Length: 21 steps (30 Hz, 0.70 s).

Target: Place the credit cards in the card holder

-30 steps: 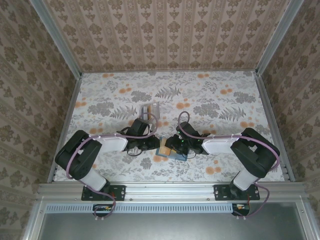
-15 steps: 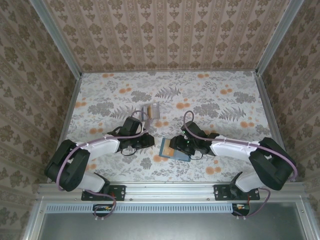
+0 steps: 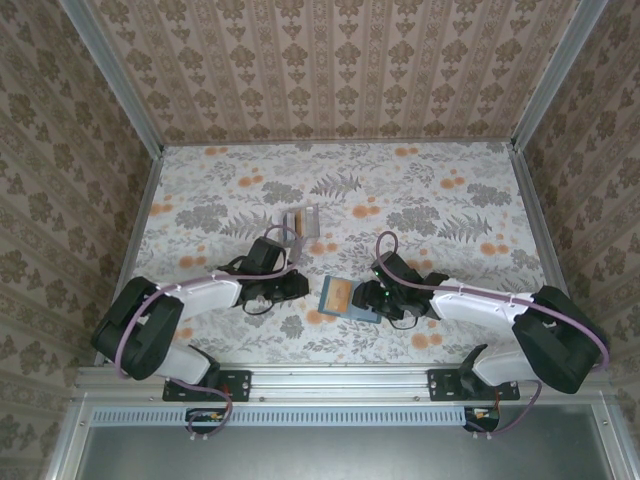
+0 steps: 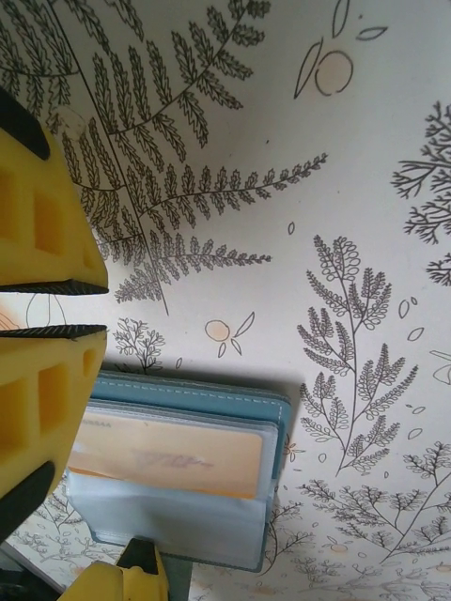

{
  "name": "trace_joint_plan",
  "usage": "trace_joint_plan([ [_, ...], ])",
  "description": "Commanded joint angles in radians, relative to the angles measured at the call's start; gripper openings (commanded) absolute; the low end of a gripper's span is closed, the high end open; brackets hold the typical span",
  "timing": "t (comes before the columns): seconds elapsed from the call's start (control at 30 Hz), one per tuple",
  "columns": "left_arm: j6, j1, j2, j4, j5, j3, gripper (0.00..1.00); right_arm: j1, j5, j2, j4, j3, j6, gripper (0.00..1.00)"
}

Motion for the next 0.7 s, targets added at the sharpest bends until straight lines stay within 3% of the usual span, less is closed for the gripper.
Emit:
trace_joint_plan([
  [0.0,0.019,-0.010,0.018,0.018,-0.011,-0.008,0.19,-0.004,0.024,0.001,-0.053,0.001,0.009,0.58],
  [0.67,0.027,-0.039,0.105,0.059,0.022,0.028,0.19,0.000,0.009,0.039,-0.038,0.017,0.012,0.55],
])
